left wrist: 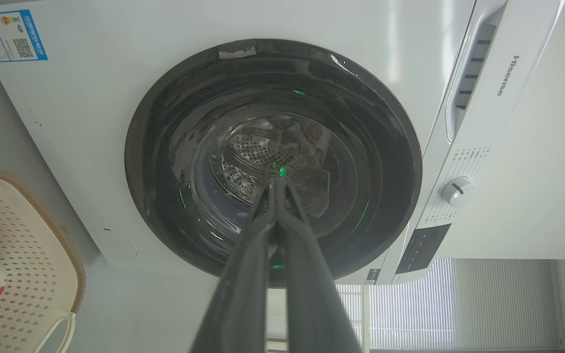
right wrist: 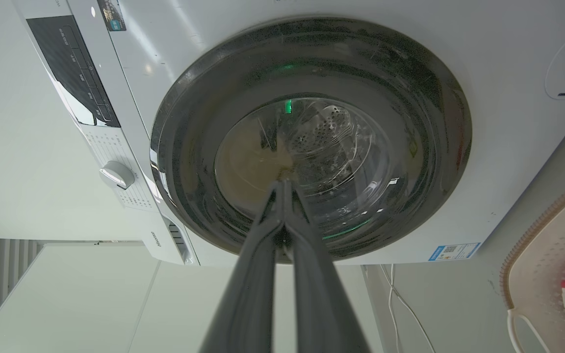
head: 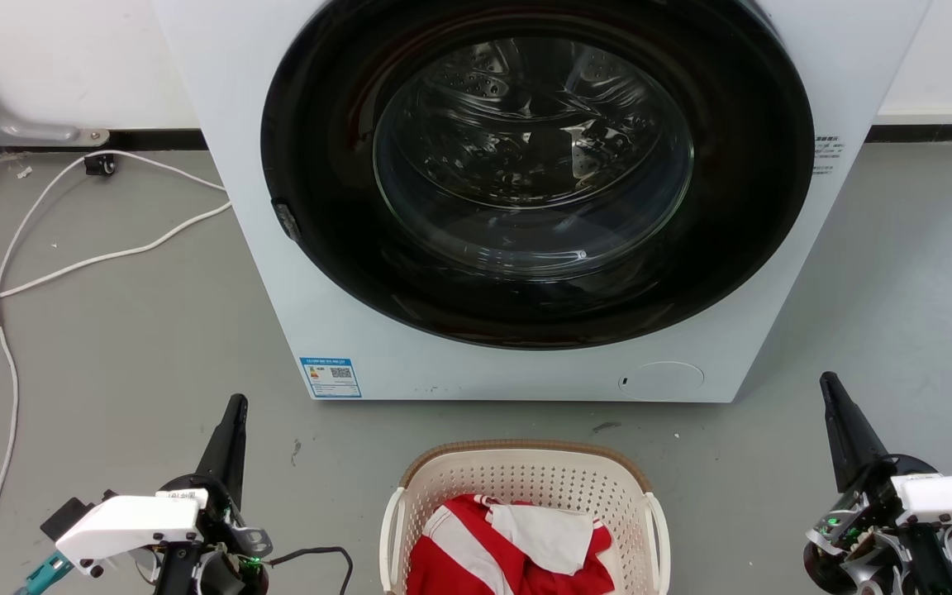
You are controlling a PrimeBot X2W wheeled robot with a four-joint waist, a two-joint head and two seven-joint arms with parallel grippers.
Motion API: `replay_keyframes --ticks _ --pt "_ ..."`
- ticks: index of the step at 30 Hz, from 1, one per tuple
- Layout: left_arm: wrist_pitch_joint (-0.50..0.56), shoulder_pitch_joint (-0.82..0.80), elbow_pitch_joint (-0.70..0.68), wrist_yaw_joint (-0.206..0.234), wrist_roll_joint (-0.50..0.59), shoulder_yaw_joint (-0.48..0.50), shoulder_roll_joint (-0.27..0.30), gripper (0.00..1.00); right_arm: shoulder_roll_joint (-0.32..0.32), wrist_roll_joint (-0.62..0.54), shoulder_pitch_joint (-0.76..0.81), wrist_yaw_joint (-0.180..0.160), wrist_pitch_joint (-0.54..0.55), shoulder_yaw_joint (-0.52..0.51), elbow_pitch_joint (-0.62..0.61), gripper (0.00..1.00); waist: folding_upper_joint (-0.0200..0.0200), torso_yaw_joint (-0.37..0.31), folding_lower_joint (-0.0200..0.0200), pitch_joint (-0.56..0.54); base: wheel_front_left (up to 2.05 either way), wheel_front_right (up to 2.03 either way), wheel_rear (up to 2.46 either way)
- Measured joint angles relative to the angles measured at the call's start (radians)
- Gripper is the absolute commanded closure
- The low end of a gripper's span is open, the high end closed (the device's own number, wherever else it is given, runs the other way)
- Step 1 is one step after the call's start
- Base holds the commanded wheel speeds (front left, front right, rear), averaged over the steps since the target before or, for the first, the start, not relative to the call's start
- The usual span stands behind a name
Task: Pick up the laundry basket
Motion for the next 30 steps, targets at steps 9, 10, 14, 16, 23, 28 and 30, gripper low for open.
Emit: replay_keyframes --ticks 9,10,14,16,23,28,30 --pt "0.003 0.000 0.000 0.000 0.001 0.001 -0.001 1.00 0.001 0.000 0.000 0.000 0.000 -0.001 0.000 1.00 0.0000 0.000 0.0000 0.000 0.00 0.00 0.00" --pt "0.003 0.000 0.000 0.000 0.001 0.001 -0.001 1.00 0.001 0.000 0.000 0.000 0.001 -0.001 0.000 1.00 0.0000 0.000 0.0000 0.000 0.00 0.00 0.00" --pt "0.003 0.000 0.000 0.000 0.001 0.002 -0.001 1.00 0.001 0.000 0.000 0.000 0.002 -0.001 0.000 1.00 -0.0001 0.000 0.0000 0.000 0.00 0.00 0.00" --pt "0.003 0.000 0.000 0.000 0.001 0.002 -0.001 1.00 0.001 0.000 0.000 0.000 0.002 -0.001 0.000 1.00 0.0000 0.000 0.0000 0.000 0.00 0.00 0.00" --pt "0.005 0.000 0.000 0.000 0.001 0.003 -0.002 1.00 0.001 0.000 0.000 0.000 0.002 -0.002 0.000 1.00 0.0000 0.000 0.0000 0.000 0.00 0.00 0.00" --pt "0.006 0.000 0.000 0.000 0.001 0.003 -0.002 1.00 0.002 0.000 0.000 0.000 0.003 -0.002 0.000 1.00 0.0000 0.000 0.0000 0.000 0.00 0.00 0.00" --pt "0.006 0.000 0.000 0.000 0.001 0.004 -0.002 1.00 0.002 0.000 0.000 0.000 0.003 -0.002 0.000 1.00 0.0000 0.000 0.0000 0.000 0.00 0.00 0.00"
